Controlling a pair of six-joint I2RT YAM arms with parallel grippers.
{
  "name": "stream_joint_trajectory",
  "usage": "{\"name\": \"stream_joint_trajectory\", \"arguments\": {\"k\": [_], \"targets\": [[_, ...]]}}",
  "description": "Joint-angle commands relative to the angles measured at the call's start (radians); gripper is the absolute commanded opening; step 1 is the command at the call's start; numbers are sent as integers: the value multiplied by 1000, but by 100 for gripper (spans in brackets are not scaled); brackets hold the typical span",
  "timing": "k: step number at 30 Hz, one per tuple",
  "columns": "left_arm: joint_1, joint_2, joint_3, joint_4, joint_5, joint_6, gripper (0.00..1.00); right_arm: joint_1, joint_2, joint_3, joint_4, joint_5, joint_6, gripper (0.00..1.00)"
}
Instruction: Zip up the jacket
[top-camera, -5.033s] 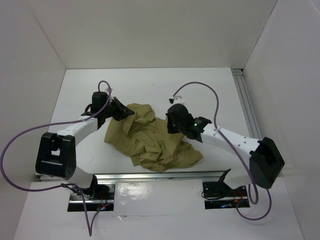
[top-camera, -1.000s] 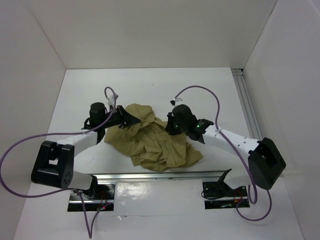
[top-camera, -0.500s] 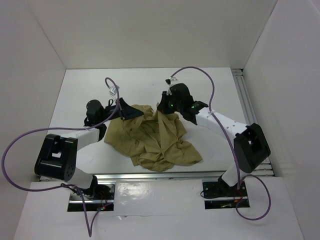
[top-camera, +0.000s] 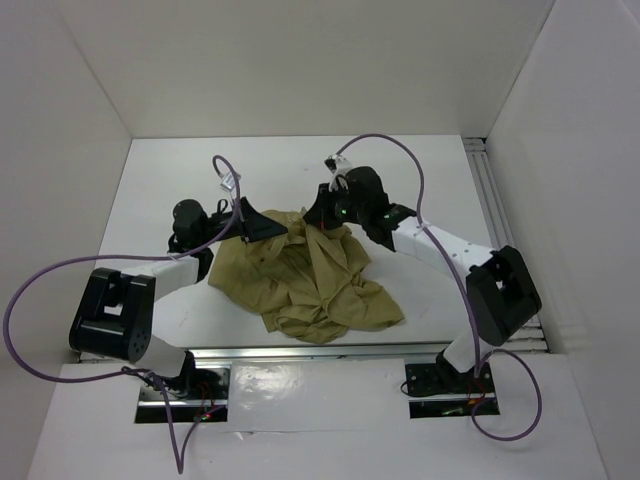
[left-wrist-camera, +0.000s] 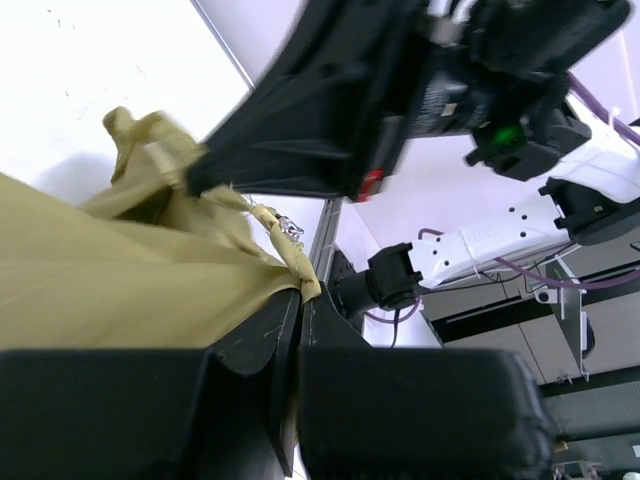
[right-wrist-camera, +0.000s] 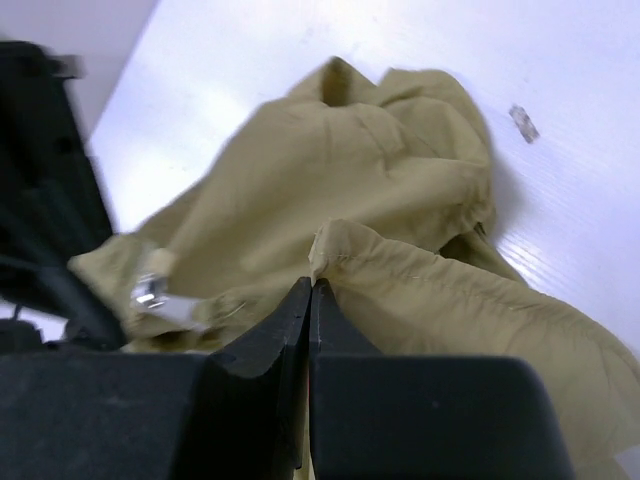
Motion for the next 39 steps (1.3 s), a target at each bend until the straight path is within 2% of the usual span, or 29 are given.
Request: {"name": "stream_joint_trajectory", "arguments": {"k": [1,7,9,11,13,15,21,29,39], "targets": [[8,-18,35,50,32,49,0,2,-117,-8,118,-66,-8,3],[8,0,55,-20,-2,98,0,45,-238,-30,92,-150,-46,3],[8,9,65,-11,-2,98,0,54,-238,-13,9,-195,-90,3],[8,18,76,-11,-2,98,0,63,-238,-2,-45,-137,-101,3],[8,18,89,-11,7,98,0,50,-256,-45,-45,43,-39,1],[8,9,99,-11,7,109,0,-1,-246,-45,-75,118,9,1],[28,-11,99,52,56,78,0,-43,-119,-18,-89,169,72,1],[28,-11,99,136,88,17,0,-21,20,45,-37,34,43,0],[28,0,99,93,98,46,0,60,-46,33,87,-69,-26,0]]}}
